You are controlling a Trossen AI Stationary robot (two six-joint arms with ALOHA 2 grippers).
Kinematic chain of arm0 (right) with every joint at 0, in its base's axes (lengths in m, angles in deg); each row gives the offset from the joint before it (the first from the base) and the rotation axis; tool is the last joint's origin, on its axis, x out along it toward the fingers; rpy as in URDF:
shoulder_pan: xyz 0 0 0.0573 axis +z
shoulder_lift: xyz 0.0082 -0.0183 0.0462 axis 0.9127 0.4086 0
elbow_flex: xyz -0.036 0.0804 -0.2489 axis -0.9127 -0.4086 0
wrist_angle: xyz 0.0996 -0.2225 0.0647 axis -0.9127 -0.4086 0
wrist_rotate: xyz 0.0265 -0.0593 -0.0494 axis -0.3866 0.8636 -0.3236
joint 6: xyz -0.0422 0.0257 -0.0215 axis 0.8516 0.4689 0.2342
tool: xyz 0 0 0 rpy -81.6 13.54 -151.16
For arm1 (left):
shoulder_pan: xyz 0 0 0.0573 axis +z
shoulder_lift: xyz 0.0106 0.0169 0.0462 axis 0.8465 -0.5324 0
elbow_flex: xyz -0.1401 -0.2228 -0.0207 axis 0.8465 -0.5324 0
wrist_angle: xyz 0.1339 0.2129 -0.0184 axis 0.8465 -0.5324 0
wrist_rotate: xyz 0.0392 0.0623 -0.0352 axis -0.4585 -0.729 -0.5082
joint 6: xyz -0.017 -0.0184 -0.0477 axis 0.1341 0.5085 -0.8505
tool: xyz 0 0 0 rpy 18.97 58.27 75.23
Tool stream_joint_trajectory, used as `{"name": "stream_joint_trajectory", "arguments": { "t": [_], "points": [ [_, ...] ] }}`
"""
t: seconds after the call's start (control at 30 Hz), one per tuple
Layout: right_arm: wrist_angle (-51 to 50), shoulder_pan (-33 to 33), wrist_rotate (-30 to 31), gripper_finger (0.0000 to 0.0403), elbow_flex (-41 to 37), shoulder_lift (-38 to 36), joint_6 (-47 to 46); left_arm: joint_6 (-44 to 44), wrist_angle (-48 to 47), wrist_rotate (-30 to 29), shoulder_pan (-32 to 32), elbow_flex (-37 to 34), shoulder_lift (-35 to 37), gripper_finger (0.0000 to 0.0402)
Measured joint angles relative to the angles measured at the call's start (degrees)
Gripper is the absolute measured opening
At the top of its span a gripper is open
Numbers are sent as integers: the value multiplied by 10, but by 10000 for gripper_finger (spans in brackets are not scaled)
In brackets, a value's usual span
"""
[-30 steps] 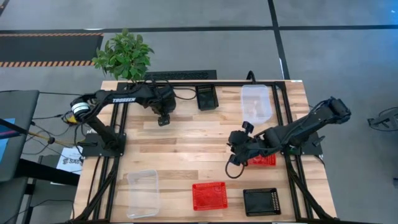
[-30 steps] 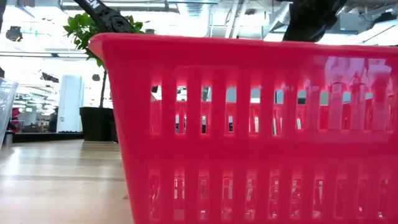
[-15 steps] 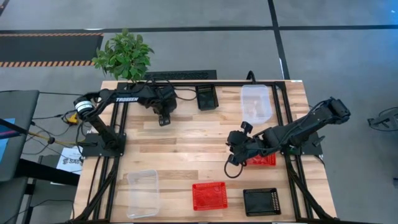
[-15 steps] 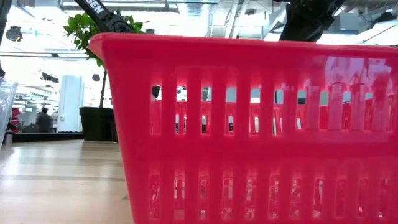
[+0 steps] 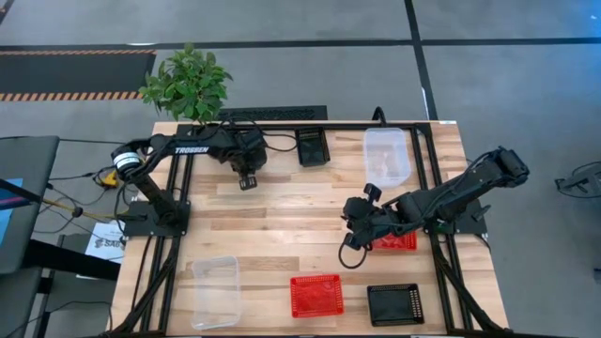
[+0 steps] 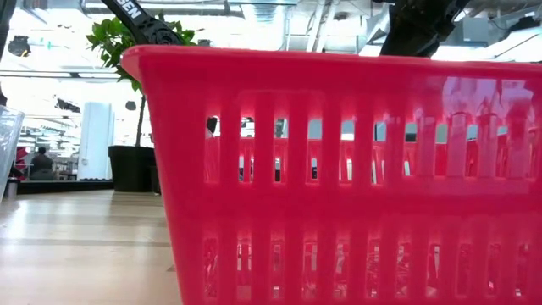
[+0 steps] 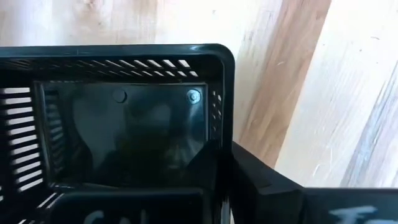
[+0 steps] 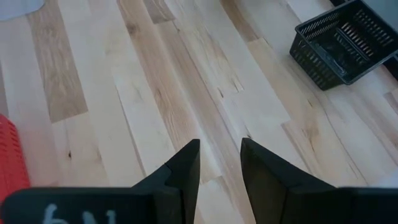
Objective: Stack baskets by color
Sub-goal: Stack the top left black bin on top of the top right black bin
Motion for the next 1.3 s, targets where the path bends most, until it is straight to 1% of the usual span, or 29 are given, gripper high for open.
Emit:
{"name": "stream_joint_trajectory", "arguments": {
  "t": [0.17,0.23,0.37,0.43,0.53,0.7,0.83,1.0,1.03,1.17,1.3],
  "points": [
    [-9,-1,-4,132,0,0,-26,-11,-3,-39,-10,2,12,2],
    [-11,-1,-10,133,0,0,-26,-13,-18,-40,-19,13,18,1],
    [-11,-1,-14,134,0,0,-25,-20,-50,-43,-43,62,22,0],
    [-13,-1,-14,133,0,0,-25,-22,-66,-56,-59,91,22,0],
    [-16,-1,-14,132,0,0,-25,-21,-76,-68,-85,133,22,0],
    [-19,-1,-14,134,0,0,-21,-18,-76,-70,-124,200,22,0],
    [-23,-1,-14,133,0,0,-21,-9,-35,-66,-146,228,22,0],
    [-23,-1,-14,133,0,0,-20,-5,45,-21,-145,236,13,0],
    [-23,-1,-14,134,0,0,-20,-3,57,-19,-143,236,8,0],
    [-23,-1,-14,133,0,0,-20,-2,115,-2,-129,242,-29,0],
    [-24,-1,-14,131,0,0,-21,-14,123,-1,-116,295,-90,0]
  ]
}}
